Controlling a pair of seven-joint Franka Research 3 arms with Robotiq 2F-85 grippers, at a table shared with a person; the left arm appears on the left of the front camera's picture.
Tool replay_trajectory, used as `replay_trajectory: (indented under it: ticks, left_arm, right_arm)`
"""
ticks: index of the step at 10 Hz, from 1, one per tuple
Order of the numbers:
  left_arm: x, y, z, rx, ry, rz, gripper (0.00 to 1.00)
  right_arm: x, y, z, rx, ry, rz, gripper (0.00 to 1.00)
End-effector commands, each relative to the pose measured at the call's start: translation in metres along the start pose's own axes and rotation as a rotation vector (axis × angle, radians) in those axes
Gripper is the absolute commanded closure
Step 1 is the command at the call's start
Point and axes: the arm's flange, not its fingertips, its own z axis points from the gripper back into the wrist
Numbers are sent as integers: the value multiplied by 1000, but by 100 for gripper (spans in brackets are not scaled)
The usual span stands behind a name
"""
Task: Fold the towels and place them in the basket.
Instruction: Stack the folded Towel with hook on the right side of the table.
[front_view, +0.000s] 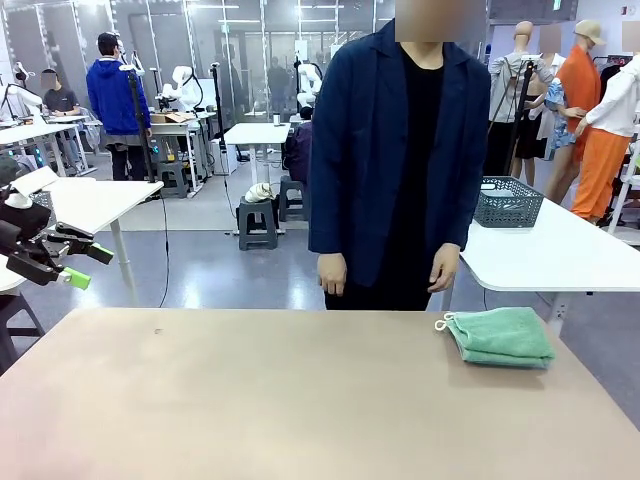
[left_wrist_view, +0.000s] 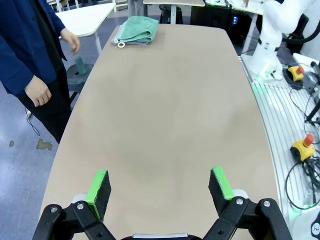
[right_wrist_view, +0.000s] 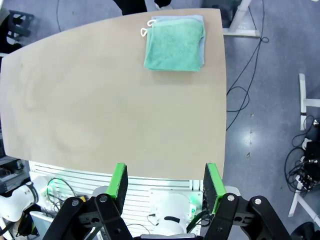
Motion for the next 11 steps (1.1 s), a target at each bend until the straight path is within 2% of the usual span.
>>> replay_trajectory:
  ticks: [1, 11]
  left_arm:
    - [1, -1, 1, 0, -2, -4, 0]
    - [1, -1, 1, 0, -2, -4, 0]
  right_arm:
    - [-1, 0, 1, 7, 1, 0, 23]
    - [-1, 0, 1, 7, 1, 0, 23]
